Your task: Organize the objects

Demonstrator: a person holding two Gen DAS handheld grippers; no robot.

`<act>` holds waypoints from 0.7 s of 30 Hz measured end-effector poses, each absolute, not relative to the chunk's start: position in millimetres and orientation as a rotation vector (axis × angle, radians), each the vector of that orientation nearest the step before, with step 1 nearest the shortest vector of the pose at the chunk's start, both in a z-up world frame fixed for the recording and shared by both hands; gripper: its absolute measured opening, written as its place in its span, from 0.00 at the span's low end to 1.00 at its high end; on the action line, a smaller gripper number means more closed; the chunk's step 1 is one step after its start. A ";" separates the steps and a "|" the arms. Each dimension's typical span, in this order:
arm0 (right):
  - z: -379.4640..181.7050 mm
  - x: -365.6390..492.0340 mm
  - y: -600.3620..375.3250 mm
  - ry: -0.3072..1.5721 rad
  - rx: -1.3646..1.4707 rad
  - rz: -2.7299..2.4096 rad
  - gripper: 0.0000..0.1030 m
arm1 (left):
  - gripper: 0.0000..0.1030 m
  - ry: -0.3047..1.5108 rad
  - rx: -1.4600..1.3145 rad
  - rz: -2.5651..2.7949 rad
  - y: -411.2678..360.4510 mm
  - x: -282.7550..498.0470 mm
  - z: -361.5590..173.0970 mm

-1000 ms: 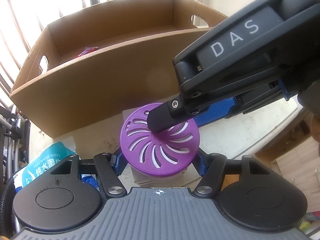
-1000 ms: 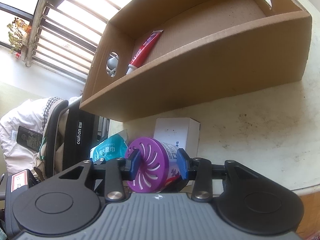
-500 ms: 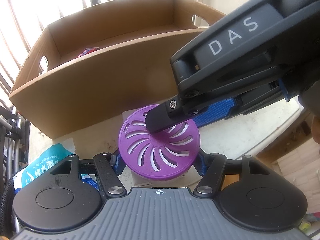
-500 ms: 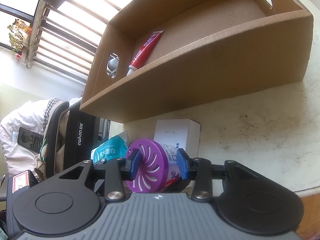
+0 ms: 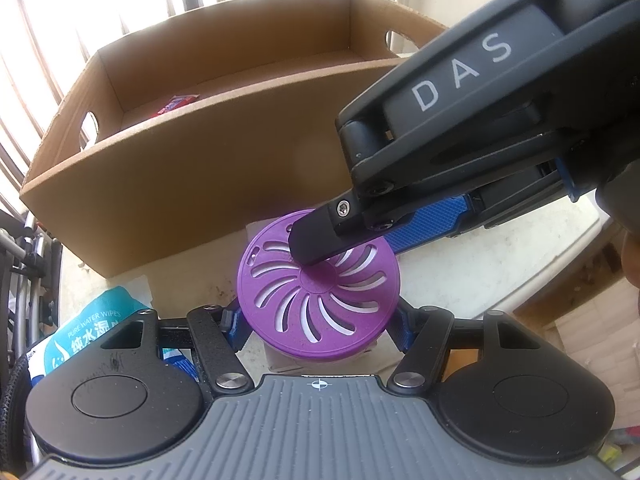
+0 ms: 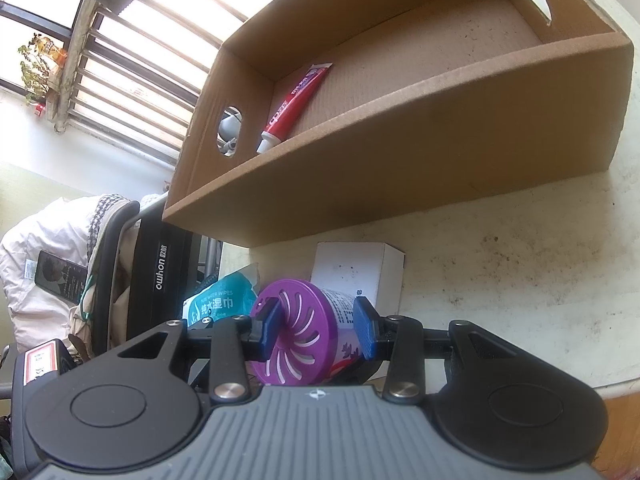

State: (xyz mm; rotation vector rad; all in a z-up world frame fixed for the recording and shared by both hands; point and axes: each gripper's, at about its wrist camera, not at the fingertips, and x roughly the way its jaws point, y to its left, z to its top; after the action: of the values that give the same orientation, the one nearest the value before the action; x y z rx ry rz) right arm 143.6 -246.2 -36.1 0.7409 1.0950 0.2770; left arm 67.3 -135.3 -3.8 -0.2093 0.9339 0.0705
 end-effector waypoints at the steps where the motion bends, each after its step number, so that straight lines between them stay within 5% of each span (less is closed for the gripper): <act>1: -36.5 143.4 -246.2 1.095 0.742 0.278 0.42 | 0.63 0.933 -0.206 0.071 -135.8 66.5 -3.8; 21: -39.9 143.6 -248.2 1.104 0.765 0.275 0.42 | 0.63 0.941 -0.191 0.065 -139.7 71.2 0.3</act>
State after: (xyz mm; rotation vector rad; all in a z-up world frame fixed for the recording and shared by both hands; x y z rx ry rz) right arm 143.6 -248.2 -39.9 0.7648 1.1043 0.2750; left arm 71.2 -139.7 0.3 -0.1915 0.9410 0.0650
